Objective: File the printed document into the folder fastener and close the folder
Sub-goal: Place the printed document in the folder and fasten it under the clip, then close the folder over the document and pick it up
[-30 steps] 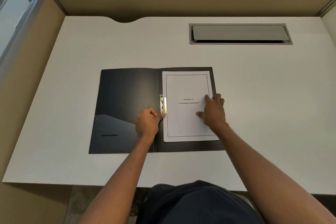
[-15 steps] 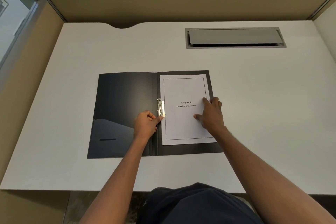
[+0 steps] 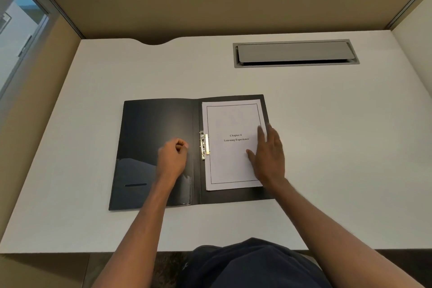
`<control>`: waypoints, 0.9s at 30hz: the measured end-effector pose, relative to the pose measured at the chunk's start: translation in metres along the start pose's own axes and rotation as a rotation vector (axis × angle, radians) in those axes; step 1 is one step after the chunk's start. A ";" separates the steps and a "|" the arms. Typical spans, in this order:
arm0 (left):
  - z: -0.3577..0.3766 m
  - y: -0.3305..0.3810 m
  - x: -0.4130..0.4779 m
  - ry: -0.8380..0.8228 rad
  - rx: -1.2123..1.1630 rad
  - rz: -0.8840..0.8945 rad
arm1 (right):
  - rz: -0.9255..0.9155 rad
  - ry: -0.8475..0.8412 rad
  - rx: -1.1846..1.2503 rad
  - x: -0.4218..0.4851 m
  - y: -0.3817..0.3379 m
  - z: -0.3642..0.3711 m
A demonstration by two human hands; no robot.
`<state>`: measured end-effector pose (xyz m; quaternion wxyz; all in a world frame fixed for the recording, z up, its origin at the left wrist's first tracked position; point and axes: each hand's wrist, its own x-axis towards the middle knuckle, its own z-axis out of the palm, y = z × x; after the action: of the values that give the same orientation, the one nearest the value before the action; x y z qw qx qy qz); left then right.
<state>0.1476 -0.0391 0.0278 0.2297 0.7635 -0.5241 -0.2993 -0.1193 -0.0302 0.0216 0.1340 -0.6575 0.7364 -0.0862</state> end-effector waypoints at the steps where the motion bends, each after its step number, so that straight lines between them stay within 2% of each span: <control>1: -0.006 -0.004 0.003 0.026 0.003 0.009 | -0.060 0.026 -0.058 -0.008 -0.004 0.003; 3: -0.019 -0.015 0.009 0.074 -0.008 0.013 | -0.167 0.021 -0.126 -0.026 -0.014 0.011; 6: -0.043 -0.037 0.022 0.167 0.029 -0.002 | -0.249 -0.079 -0.108 -0.048 -0.024 0.027; 9: -0.063 -0.058 0.036 0.231 0.186 -0.157 | -0.333 -0.198 -0.123 -0.063 -0.029 0.039; 12: -0.076 -0.072 0.043 0.214 0.253 -0.329 | -0.368 -0.274 -0.151 -0.068 -0.031 0.046; 15: -0.081 -0.078 0.047 0.166 0.198 -0.391 | -0.350 -0.314 -0.170 -0.069 -0.030 0.048; 20: -0.084 -0.075 0.052 0.211 0.165 -0.390 | -0.333 -0.339 -0.224 -0.068 -0.027 0.046; 27: -0.097 -0.045 0.052 0.300 0.045 -0.232 | -0.276 -0.341 -0.199 -0.069 0.000 0.034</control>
<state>0.2594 -0.0691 0.0557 0.2519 0.8598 -0.3991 -0.1949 -0.1018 0.0400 -0.0050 0.1779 -0.7670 0.6110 0.0816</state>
